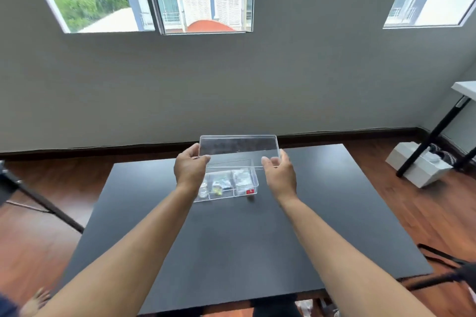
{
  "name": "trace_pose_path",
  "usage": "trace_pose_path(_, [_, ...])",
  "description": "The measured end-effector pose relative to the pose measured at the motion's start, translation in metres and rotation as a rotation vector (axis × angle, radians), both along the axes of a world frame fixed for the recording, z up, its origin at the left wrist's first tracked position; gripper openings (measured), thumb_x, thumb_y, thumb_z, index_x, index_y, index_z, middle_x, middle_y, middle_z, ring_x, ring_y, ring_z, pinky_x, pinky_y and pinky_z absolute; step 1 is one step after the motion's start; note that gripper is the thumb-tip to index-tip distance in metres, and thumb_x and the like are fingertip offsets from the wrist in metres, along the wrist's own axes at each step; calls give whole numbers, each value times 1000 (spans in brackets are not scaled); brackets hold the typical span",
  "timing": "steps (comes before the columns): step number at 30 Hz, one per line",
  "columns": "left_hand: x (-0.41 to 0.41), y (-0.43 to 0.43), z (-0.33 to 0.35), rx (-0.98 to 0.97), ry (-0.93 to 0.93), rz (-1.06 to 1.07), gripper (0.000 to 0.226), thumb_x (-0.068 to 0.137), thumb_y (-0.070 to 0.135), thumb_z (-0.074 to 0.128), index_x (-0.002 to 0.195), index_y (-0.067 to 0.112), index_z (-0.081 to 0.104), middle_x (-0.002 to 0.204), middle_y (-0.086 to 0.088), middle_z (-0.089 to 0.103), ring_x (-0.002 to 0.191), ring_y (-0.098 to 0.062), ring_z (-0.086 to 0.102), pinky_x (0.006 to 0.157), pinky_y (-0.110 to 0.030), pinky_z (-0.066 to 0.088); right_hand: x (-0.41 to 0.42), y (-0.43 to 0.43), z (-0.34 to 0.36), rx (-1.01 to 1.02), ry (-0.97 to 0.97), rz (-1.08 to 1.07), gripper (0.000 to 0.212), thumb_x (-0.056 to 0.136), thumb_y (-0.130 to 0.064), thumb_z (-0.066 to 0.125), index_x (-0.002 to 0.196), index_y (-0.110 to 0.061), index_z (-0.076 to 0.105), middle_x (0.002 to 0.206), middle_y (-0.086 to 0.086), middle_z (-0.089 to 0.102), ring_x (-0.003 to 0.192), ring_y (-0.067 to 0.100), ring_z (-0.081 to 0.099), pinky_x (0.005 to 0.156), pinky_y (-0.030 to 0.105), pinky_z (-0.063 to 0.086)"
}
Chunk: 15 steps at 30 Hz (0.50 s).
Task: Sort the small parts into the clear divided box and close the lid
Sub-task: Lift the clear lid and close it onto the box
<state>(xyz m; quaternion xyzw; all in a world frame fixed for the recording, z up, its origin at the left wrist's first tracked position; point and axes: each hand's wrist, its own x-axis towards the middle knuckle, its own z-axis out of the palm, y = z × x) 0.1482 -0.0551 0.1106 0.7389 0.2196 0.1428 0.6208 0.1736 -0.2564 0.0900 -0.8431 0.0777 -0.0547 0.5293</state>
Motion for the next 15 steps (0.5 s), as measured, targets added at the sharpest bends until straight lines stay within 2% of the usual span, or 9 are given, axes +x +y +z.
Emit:
trace_pose_path(2, [-8, 20, -5, -22, 33, 27, 38, 78, 5, 65, 104, 33, 74, 101, 11, 76, 97, -13, 68, 98, -35, 51, -4, 22, -3, 7, 26, 34, 59, 90, -35, 57, 140, -13, 37, 138, 9, 53, 122, 25, 54, 104, 47, 41])
trace_pose_path(4, [-14, 34, -12, -25, 70, 83, 48, 81, 5, 66, 128, 13, 62, 124, -3, 68, 113, -15, 63, 108, -38, 45, -7, 38, -8, -11, 53, 62, 61, 90, -35, 55, 143, -14, 33, 147, 7, 45, 131, 25, 47, 109, 51, 34])
trace_pose_path(8, [-24, 51, -26, 8, 120, 117, 41, 83, 8, 66, 124, 12, 64, 124, -7, 69, 115, -17, 63, 106, -41, 47, -12, 56, -18, -129, 114, 87, 64, 92, -37, 51, 145, -14, 25, 150, 5, 40, 134, 26, 43, 110, 50, 23])
trace_pose_path(12, [-28, 55, -38, 41, 189, 136, 44, 86, 14, 65, 129, 13, 61, 127, -8, 67, 118, -20, 62, 106, -39, 46, -14, 59, -25, -196, 157, 109, 60, 91, -38, 49, 143, -14, 29, 146, 5, 45, 131, 26, 45, 107, 49, 25])
trace_pose_path(15, [-31, 53, -46, 52, 231, 141, 43, 87, 16, 65, 129, 15, 62, 125, -6, 68, 113, -23, 64, 102, -35, 47, -15, 57, -28, -215, 191, 118, 57, 91, -38, 46, 140, -12, 32, 145, 5, 45, 130, 27, 45, 107, 50, 25])
